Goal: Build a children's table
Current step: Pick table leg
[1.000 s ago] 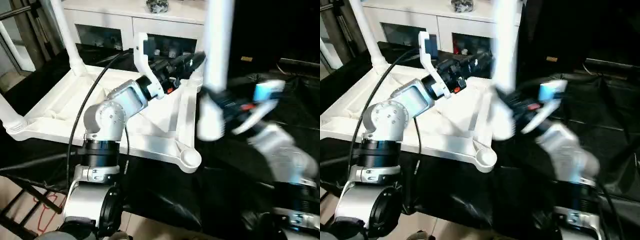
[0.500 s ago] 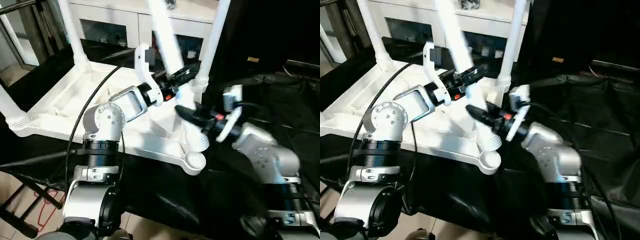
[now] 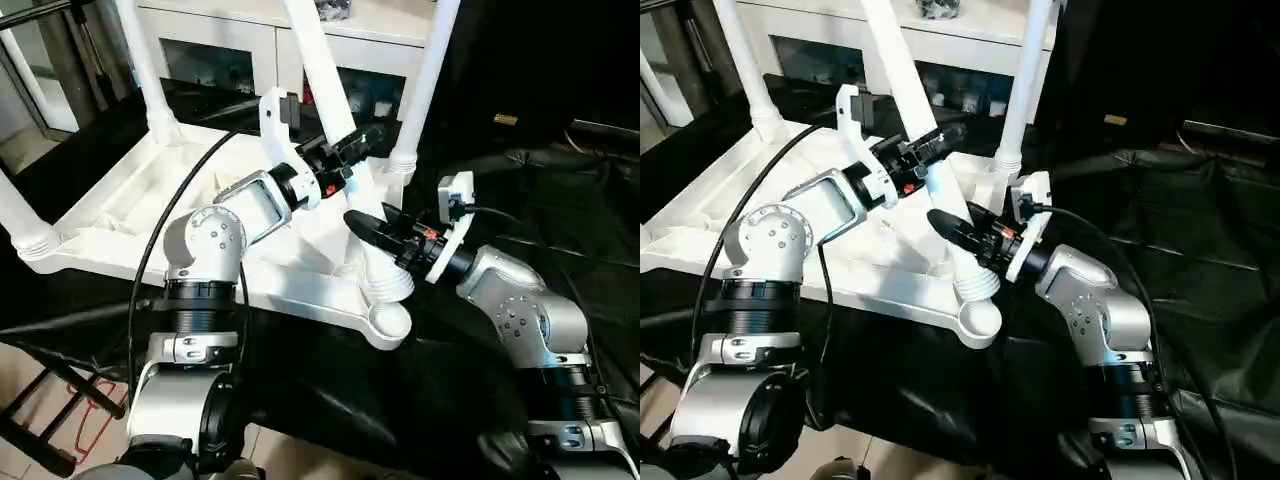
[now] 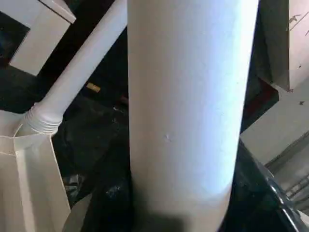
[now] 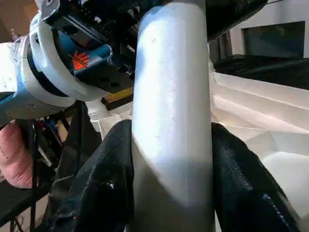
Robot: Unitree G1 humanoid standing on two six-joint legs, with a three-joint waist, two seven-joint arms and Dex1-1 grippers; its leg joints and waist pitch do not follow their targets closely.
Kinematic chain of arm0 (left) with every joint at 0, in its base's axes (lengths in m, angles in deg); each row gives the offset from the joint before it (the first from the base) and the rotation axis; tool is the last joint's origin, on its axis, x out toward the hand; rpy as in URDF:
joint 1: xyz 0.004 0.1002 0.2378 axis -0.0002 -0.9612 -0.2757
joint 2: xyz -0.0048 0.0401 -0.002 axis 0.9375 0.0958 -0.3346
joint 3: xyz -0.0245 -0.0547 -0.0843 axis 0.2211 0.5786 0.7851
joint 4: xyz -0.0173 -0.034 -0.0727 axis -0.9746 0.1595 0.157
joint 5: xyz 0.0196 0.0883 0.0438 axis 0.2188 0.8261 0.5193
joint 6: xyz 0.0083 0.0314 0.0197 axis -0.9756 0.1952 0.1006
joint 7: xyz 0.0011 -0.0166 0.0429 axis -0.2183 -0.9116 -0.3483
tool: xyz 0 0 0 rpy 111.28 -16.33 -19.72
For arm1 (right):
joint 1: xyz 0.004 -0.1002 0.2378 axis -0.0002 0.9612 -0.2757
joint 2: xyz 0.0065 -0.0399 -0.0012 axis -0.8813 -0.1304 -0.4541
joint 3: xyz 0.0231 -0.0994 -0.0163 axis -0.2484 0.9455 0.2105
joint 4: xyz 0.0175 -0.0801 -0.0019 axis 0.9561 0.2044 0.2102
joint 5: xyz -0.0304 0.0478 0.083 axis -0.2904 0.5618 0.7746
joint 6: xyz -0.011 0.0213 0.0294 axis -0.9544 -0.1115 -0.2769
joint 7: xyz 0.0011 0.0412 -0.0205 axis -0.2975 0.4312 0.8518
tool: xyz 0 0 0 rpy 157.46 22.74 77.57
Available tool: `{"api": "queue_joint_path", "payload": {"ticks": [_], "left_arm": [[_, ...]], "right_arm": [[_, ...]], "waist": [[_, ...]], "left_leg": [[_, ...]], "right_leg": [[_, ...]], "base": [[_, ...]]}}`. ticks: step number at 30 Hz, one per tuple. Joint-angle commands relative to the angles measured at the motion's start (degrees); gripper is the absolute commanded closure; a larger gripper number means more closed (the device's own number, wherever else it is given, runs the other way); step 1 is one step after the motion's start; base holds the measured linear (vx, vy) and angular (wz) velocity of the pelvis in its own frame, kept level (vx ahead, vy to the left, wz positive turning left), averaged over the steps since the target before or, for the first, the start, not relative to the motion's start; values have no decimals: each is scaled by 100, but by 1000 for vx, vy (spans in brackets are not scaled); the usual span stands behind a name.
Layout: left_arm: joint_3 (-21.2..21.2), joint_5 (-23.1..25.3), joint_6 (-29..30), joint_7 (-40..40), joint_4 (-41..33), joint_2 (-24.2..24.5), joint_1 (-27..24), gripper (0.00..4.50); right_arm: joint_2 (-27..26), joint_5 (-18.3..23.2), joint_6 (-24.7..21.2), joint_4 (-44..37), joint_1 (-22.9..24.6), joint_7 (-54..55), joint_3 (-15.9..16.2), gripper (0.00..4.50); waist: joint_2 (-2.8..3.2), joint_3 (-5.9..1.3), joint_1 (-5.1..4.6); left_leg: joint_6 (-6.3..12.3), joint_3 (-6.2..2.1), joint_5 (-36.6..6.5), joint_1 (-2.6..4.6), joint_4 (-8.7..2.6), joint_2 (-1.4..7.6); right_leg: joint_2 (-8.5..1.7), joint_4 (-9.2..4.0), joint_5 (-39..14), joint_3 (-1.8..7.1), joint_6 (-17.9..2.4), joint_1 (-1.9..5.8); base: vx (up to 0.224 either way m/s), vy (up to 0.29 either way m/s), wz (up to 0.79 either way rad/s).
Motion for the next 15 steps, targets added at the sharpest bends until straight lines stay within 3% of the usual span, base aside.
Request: {"api": "queue_joint_path", "payload": {"ticks": [1, 2, 4, 7, 9, 10, 12, 14, 15], "left_arm": [[-140, 93, -136, -91, -59, 57, 58, 268], [-196, 131, -150, -143, -67, 95, 64, 268], [-483, 302, -187, -429, -128, 286, 89, 268], [-710, 411, -225, -685, -193, 435, 129, 268], [-993, 525, -299, -1013, -285, 589, 138, 268], [-1080, 557, -294, -1097, -301, 634, 145, 268], [-1131, 554, -299, -1190, -295, 654, 166, 268], [-1199, 544, -278, -1299, -279, 701, 204, 268], [-1276, 550, -267, -1411, -268, 757, 241, 268]], "right_arm": [[36, -7, -20, -3, -139, 102, 10, 267], [40, 38, -107, 25, -170, 102, -9, 197], [104, 116, -486, 233, -350, 230, -100, 197], [304, -91, -602, 377, -463, 222, 30, 170], [524, -76, -1001, 433, -551, 79, 141, 151], [622, -47, -1149, 436, -576, -46, 200, 149], [795, -24, -1322, 393, -580, -307, 356, 149], [999, -72, -1454, 343, -581, -589, 600, 149], [1115, -132, -1478, 324, -587, -750, 770, 149]], "waist": [[-26, -481, -1], [-17, -483, -2], [-4, -481, -14], [7, -476, -20], [4, -484, -19], [-52, -489, -11], [-39, -488, 7], [-94, -490, 12], [-78, -491, 18]], "left_leg": [[246, 29, -626, 51, -344, 26], [244, 29, -621, 59, -345, 29], [225, 25, -606, 64, -351, 23], [156, 27, -656, 69, -354, 32], [139, 26, -606, 73, -353, 33], [157, 35, -544, 72, -350, 34], [193, 43, -488, 63, -337, 33], [227, 52, -431, 49, -328, 28], [236, 49, -410, 45, -323, 31]], "right_leg": [[-326, -374, -744, 167, -1140, 404], [-326, -378, -783, 170, -1124, 397], [-318, -375, -804, 169, -1119, 393], [-321, -375, -832, 171, -1094, 391], [-318, -363, -758, 175, -1094, 403], [-318, -346, -690, 180, -1104, 416], [-328, -334, -581, 183, -1159, 416], [-330, -329, -539, 185, -1169, 432], [-334, -322, -546, 185, -1166, 427]], "base": [[0, 0, 0], [0, 0, 0], [0, 0, 0], [0, 0, 0], [0, 0, 0], [0, 0, 0], [0, 0, 0], [0, 0, 0], [0, 0, 0]]}}
